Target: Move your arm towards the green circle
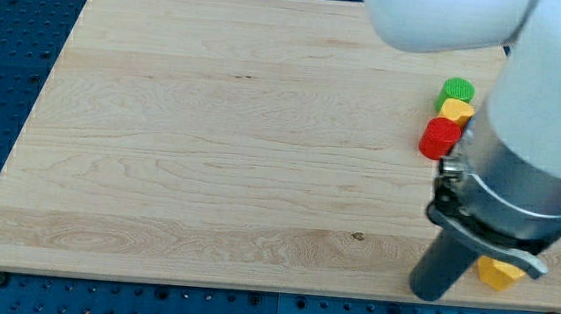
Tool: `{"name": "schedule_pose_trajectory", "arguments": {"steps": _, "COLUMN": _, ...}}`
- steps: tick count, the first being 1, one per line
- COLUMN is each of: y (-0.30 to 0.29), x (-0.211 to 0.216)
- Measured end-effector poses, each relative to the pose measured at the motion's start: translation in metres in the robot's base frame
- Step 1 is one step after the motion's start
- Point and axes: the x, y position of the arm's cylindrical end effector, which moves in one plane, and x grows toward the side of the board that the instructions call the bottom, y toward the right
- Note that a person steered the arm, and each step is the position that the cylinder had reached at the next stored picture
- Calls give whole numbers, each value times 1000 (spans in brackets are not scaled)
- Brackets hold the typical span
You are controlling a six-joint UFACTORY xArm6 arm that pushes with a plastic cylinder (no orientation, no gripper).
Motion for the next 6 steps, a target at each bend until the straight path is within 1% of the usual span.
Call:
{"name": "schedule_pose_trajectory", "arguments": {"steps": 2, "y": 47, "x": 0}}
{"name": "schedule_pose_trajectory", "arguments": {"steps": 3, "y": 47, "x": 0}}
{"name": "schedule_pose_trajectory", "arguments": {"steps": 4, "y": 22, "x": 0}}
{"name": "schedule_pose_trajectory", "arguments": {"steps": 5, "y": -32, "x": -16}}
{"name": "schedule_pose_trajectory", "arguments": {"steps": 6, "y": -55, "x": -67}}
